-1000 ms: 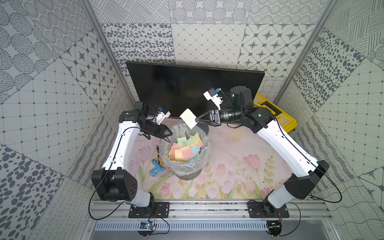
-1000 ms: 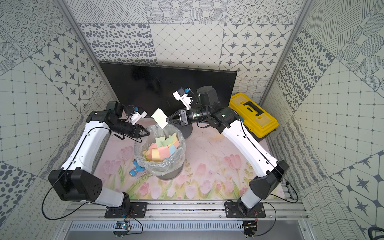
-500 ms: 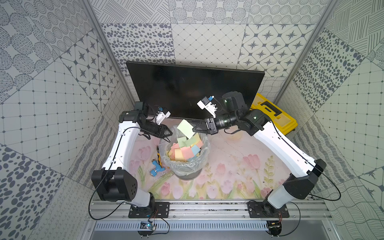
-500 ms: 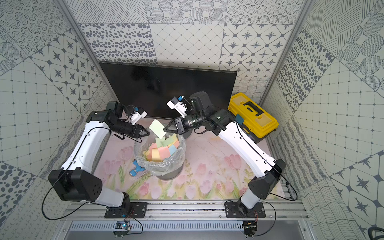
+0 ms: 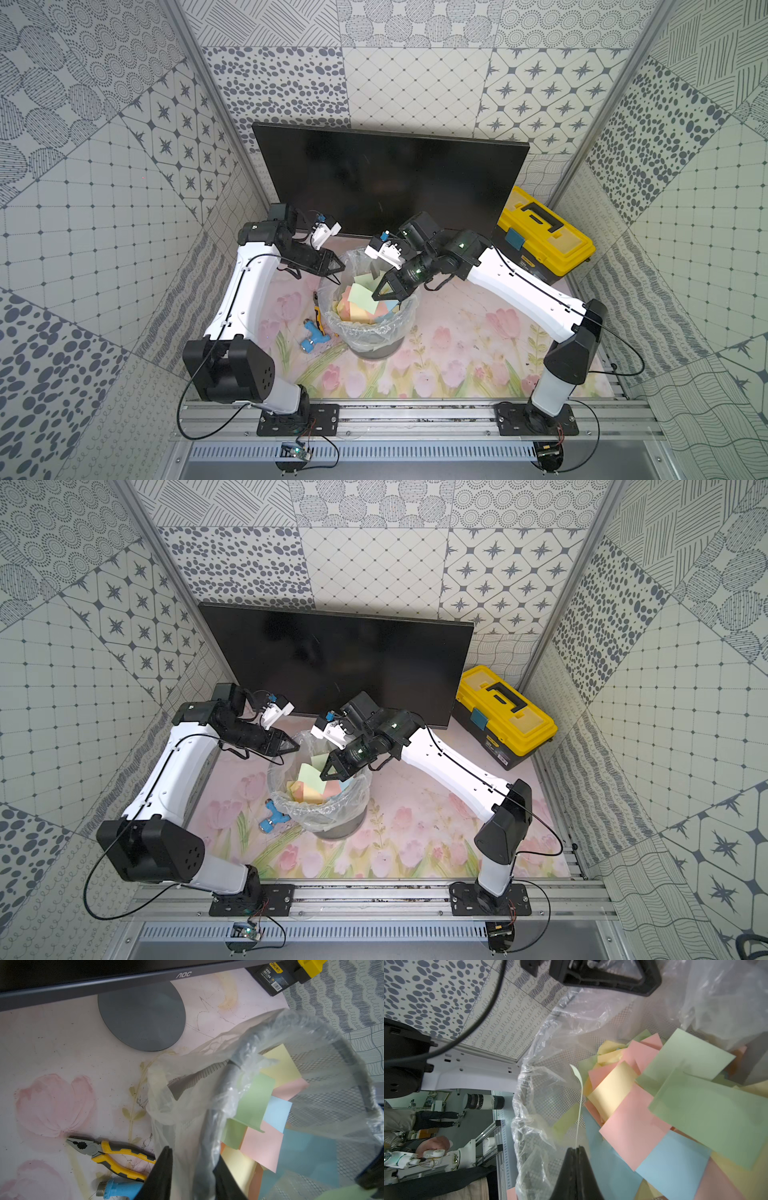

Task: Remove the sticky note from the monitor
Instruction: Place the sticky note in the trash bin.

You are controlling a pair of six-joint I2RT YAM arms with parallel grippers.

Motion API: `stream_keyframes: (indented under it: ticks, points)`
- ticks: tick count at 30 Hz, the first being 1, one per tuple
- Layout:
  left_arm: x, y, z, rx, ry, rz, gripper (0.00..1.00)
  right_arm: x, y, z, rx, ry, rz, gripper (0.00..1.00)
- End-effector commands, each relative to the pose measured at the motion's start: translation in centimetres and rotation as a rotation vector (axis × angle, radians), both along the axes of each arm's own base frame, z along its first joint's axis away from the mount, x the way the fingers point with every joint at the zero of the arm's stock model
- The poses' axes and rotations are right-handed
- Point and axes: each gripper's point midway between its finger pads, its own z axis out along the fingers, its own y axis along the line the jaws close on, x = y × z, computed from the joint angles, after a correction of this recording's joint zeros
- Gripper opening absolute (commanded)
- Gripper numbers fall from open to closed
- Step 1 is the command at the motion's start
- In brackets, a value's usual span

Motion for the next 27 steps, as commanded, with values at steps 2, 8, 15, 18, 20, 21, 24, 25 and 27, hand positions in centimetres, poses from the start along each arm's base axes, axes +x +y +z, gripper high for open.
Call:
stream_keyframes:
  ticks: [2, 8, 15, 18, 20, 21, 24, 25, 27]
  points:
    - [-0.1, 0.1, -0.1, 0.018, -0.007, -0.019, 0.33, 1.6, 0.7, 0.7, 0.000, -0.106, -0.020, 0.00]
    - [-0.1, 0.1, -0.1, 0.020, -0.009, -0.019, 0.33, 2.9, 0.7, 0.5, -0.025, -0.160, -0.055, 0.00]
    - [-0.1, 0.1, -0.1, 0.022, -0.008, -0.020, 0.33, 3.0, 0.5, 0.7, -0.030, -0.177, -0.062, 0.26]
    - [-0.1, 0.1, -0.1, 0.021, -0.008, -0.018, 0.33, 3.2, 0.5, 1.1, -0.027, -0.191, -0.071, 0.36]
    - [-0.1, 0.1, -0.1, 0.021, -0.009, -0.019, 0.33, 3.3, 0.4, 1.7, -0.021, -0.207, -0.079, 0.37]
    - [-0.1, 0.1, -0.1, 0.021, -0.008, -0.018, 0.33, 3.4, 0.3, 1.9, -0.020, -0.216, -0.084, 0.38]
    - [0.0, 0.1, -0.2, 0.020, -0.007, -0.019, 0.33, 3.9, 0.1, 2.8, -0.014, -0.252, -0.106, 0.42]
    - [0.0, 0.1, -0.1, 0.020, -0.007, -0.018, 0.33, 4.0, 0.1, 3.2, -0.007, -0.264, -0.111, 0.42]
    - [0.0, 0.2, -0.1, 0.020, -0.008, -0.017, 0.33, 4.2, 0.0, 4.0, 0.002, -0.283, -0.122, 0.43]
